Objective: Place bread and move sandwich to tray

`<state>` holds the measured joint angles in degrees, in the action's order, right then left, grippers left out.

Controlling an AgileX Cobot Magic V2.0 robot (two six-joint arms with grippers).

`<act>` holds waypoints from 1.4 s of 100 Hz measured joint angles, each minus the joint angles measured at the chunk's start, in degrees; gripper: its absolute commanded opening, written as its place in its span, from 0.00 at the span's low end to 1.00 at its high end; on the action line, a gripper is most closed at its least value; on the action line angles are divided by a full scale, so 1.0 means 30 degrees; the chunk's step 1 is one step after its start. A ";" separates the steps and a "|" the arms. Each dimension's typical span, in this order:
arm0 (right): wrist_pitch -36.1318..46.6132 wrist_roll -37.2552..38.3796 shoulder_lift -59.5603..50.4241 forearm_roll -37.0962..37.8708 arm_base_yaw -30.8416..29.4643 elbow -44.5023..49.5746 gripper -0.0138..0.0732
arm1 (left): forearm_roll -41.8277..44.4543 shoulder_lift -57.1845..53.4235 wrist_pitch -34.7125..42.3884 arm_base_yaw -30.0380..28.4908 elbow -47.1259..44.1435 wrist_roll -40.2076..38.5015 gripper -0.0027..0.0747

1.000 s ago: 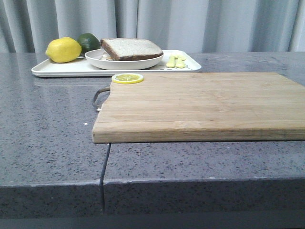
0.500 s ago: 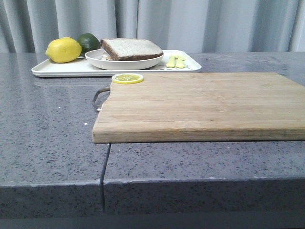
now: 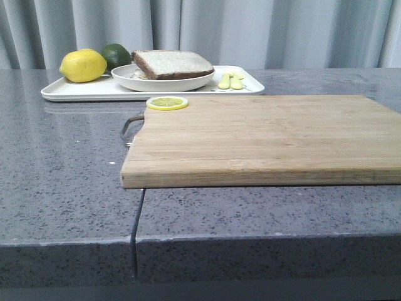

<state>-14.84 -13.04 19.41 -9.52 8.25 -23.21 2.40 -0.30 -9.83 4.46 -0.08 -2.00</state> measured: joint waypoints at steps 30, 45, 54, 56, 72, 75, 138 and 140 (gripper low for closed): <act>0.0000 0.0000 0.0000 0.0000 0.0000 0.0000 0.02 | 0.0000 0.0000 -0.0034 0.0000 0.0000 0.0000 0.01; 0.0000 0.0000 0.0000 0.0000 0.0000 0.0000 0.02 | 0.0000 0.0000 -0.0034 0.0000 0.0000 0.0000 0.01; 0.0000 0.0000 0.0000 0.0000 0.0000 0.0000 0.02 | 0.0000 0.0000 -0.0034 0.0000 0.0000 0.0000 0.01; 0.0000 0.0000 0.0000 0.0000 0.0000 0.0000 0.02 | 0.0000 0.0000 -0.0034 0.0000 0.0000 0.0000 0.01; 0.0000 0.0000 0.0000 0.0000 0.0000 0.0000 0.02 | 0.0000 0.0000 -0.0034 0.0000 0.0000 0.0000 0.01; 0.0000 0.0000 0.0000 0.0000 0.0000 0.0000 0.02 | 0.0000 0.0000 -0.0034 0.0000 0.0000 0.0000 0.01; 0.2745 0.3953 -0.5187 0.2823 0.0000 0.6152 0.02 | 0.0000 0.0000 -0.0034 0.0000 0.0000 0.0000 0.01; 0.2750 0.4021 -0.5425 0.2835 0.0000 0.6305 0.02 | 0.0000 0.0000 -0.0034 0.0000 0.0000 0.0000 0.01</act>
<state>-6.59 -0.98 3.14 -1.02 8.25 -4.29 2.40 -0.30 -9.93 4.46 -0.08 -2.00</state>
